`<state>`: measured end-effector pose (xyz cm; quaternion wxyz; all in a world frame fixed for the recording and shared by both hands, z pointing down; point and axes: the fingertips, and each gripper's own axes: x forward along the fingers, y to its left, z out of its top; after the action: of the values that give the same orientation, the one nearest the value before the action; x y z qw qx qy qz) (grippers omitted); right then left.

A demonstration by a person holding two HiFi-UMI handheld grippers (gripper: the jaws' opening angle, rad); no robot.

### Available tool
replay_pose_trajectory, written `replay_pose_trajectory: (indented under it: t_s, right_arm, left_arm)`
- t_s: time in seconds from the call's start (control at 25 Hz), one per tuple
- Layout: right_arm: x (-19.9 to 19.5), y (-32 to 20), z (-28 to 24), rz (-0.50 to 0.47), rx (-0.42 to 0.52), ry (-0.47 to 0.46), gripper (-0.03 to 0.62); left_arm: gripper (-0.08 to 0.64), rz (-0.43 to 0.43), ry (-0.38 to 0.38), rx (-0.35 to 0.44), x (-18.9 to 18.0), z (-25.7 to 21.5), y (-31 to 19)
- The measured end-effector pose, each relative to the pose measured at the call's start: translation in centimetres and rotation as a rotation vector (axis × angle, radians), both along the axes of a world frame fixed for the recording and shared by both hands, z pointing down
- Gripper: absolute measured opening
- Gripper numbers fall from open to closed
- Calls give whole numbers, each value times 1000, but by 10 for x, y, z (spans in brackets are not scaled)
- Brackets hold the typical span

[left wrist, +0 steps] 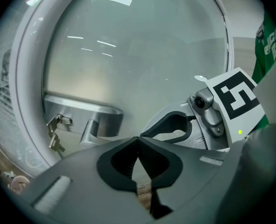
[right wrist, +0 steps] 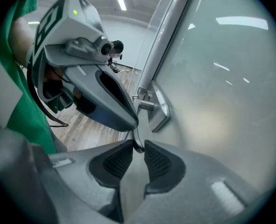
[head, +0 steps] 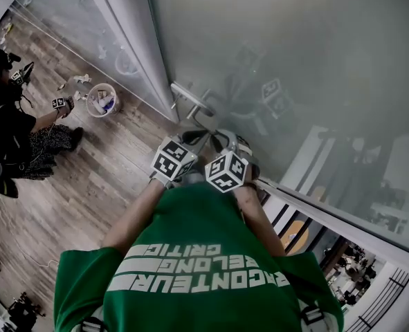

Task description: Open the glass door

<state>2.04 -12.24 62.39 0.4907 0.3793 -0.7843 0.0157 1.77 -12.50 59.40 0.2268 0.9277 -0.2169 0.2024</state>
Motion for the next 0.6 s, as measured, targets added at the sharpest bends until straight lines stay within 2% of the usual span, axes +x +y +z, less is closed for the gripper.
replay_pose_trajectory:
  t_s: [0.24, 0.4, 0.6]
  right_arm:
    - [-2, -5, 17, 25, -42, 4, 63]
    - [0, -8, 29, 39, -50, -8, 64]
    - [-8, -26, 51, 25, -59, 8, 64]
  left_arm:
    - [15, -5, -16, -23, 1, 10, -4]
    - [15, -21, 17, -39, 6, 17, -8]
    - [16, -64, 0, -54, -2, 23, -27]
